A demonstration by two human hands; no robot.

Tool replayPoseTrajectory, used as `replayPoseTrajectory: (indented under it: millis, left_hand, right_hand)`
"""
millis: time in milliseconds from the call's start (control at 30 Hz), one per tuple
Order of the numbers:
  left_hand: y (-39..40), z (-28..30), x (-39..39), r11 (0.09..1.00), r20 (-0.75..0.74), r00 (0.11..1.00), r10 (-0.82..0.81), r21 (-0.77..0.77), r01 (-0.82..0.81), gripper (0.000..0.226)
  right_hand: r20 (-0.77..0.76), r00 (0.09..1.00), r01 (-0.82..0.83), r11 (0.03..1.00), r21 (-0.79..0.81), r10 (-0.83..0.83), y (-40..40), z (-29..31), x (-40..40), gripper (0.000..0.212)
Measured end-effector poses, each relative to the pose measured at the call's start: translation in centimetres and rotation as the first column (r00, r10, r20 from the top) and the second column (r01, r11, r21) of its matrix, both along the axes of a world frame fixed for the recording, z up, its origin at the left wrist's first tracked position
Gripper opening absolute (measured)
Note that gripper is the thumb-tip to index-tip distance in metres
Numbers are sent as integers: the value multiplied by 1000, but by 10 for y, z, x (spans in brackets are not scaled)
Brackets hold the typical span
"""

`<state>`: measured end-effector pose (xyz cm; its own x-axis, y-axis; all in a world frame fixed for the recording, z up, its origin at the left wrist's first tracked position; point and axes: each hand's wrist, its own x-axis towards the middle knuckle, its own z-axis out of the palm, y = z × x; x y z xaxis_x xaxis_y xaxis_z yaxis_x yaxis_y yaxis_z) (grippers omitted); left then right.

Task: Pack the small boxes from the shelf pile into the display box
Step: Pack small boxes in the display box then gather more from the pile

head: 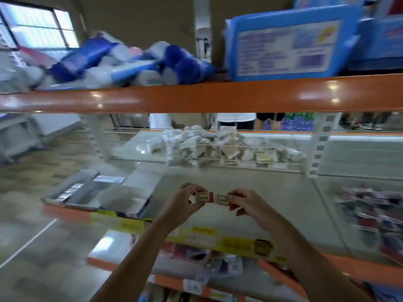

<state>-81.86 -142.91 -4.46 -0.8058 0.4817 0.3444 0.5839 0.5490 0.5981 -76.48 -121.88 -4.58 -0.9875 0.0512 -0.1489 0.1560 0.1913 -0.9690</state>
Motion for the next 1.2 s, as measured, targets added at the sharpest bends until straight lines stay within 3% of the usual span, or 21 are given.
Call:
replayPoseTrajectory:
  millis: [267,667,967,1200]
  left_hand:
    - [-169,14,-34,989,-28,991,133,-61,-135,32]
    - [-333,8,-125,962,-47,963,265,-58,-267,34]
    - [-409,17,-222,971,-92,975,201,-117,-211,30]
    - [-450,-1,-271,980,-59,988,145,-126,-151,29]
  right_hand:
    - [-9,987,-158,987,25,158,-155,13,-64,11]
    - [-20,937,-346,933,104,350,-307,24,-182,11]
    - [12,929,-366,918,154,369,-396,30,-281,12]
    - [45,951,-304,902,307,305,-438,10,-320,5]
